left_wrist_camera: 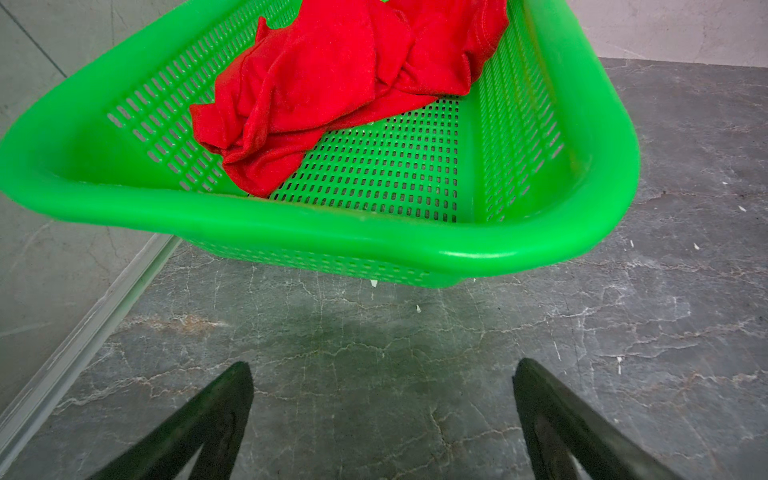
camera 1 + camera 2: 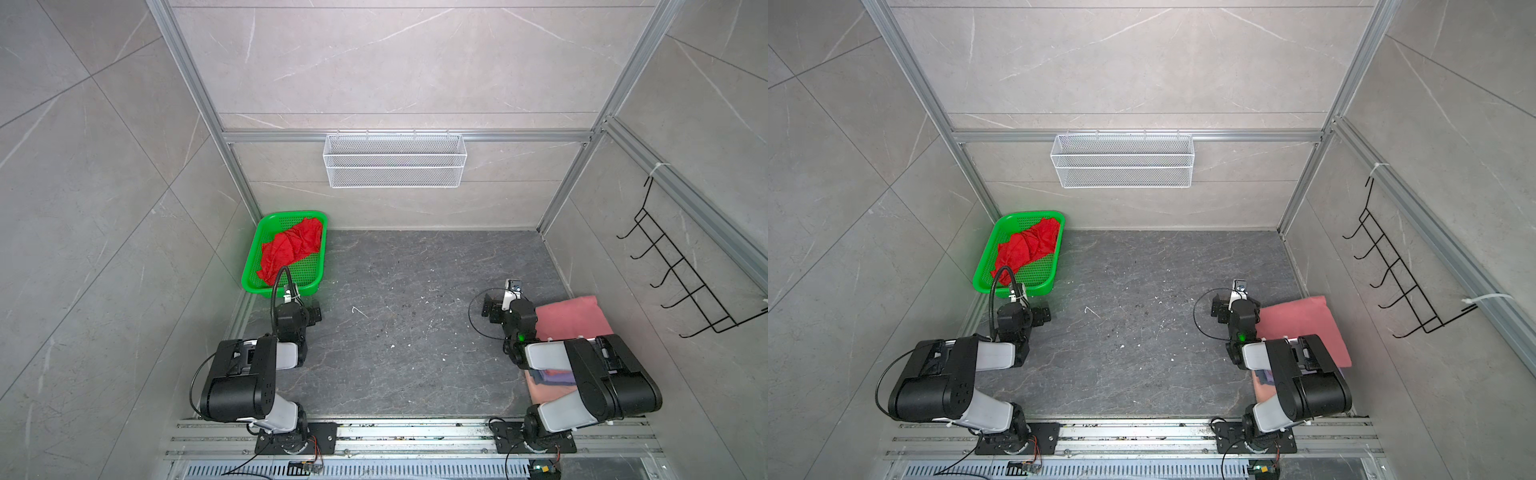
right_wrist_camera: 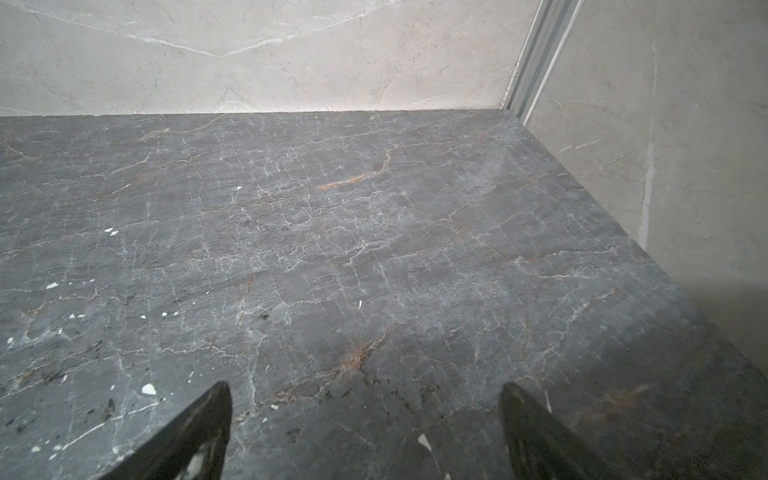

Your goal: Fold and stack the t-shirts

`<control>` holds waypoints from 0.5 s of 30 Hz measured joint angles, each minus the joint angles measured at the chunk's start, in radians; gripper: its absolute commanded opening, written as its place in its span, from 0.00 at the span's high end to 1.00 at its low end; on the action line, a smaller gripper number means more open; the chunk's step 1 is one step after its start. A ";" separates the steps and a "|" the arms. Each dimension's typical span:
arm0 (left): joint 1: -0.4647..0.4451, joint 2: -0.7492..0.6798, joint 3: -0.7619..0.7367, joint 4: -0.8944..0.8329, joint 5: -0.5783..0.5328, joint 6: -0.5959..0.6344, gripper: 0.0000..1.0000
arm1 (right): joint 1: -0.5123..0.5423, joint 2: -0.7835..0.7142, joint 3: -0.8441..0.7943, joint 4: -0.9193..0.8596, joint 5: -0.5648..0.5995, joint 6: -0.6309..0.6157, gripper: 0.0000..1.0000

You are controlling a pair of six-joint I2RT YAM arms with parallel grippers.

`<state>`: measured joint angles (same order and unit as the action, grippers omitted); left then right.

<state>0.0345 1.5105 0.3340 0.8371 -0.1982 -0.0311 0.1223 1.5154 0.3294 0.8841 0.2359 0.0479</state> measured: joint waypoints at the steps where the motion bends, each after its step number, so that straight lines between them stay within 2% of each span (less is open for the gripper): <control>1: 0.000 0.000 0.000 0.000 0.000 0.000 0.00 | 0.000 0.000 0.000 0.000 -0.001 0.000 0.00; 15: 0.000 0.000 0.000 0.000 0.000 0.000 0.00 | 0.008 0.000 0.000 0.000 0.003 -0.016 0.00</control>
<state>0.0345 1.5105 0.3340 0.8375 -0.1986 -0.0311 0.1307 1.5154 0.3294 0.8845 0.2386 0.0315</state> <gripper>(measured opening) 0.999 0.997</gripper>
